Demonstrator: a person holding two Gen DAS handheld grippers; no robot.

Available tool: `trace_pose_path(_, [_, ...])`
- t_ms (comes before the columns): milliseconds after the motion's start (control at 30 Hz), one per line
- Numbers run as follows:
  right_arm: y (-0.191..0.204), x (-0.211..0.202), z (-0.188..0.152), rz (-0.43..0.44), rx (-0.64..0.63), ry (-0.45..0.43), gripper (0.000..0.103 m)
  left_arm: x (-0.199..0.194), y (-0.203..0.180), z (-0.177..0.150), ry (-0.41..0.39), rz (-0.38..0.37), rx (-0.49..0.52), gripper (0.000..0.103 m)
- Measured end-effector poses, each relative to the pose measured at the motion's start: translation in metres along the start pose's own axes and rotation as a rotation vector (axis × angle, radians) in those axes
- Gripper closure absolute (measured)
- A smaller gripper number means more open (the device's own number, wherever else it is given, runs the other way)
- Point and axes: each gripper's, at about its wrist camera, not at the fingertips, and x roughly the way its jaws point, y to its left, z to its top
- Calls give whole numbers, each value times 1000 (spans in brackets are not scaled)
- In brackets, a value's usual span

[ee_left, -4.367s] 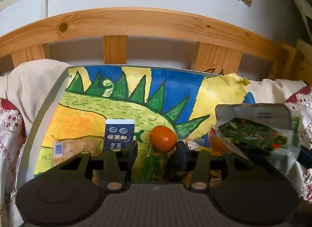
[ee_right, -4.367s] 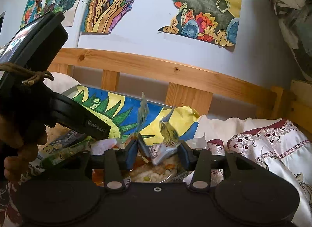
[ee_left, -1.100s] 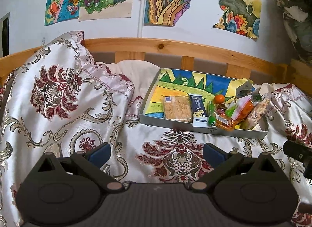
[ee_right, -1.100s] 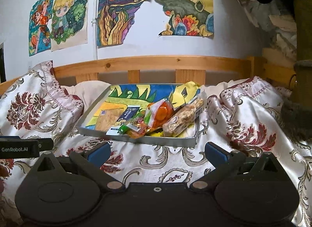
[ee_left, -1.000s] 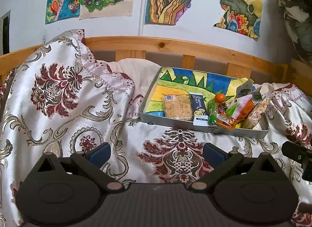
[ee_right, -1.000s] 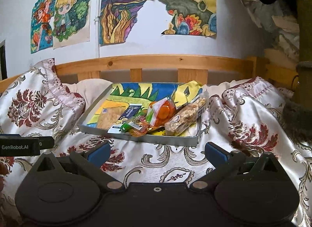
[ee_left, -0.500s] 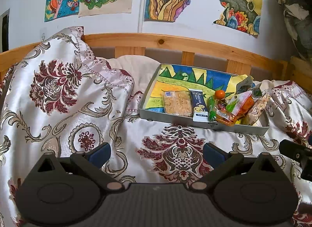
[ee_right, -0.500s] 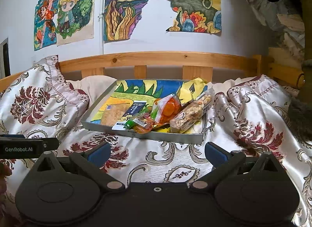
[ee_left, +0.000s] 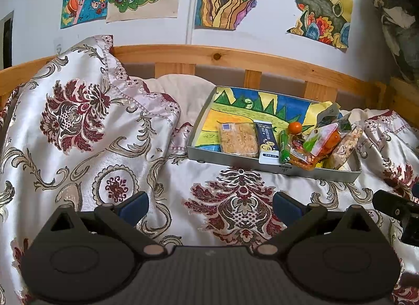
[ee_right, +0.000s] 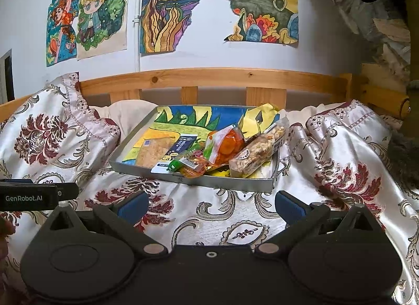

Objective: Organize snacks

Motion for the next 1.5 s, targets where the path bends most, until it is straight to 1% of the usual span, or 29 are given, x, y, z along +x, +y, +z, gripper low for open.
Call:
trace_pose_path(667, [2,1,-3,2,-3,6,1,-1,0,-1,6,-1,-8,1])
trace_pose_path(900, [3,2,-4,4,-6,9,1,-1,-1,-2,4,-7,2,1])
trace_pose_path(1000, [3,2,-4,4,-7,9,1,-1,-2,-2,15,-13,10,1])
trace_pose_path(1167, [4,2,-5,-2,-13,7,1,-1,-2,-1,24,22,14,1])
trace_pose_path(1500, [3,2,-4,-1,-12,15,1,-1,0,-2,29,25,15,1])
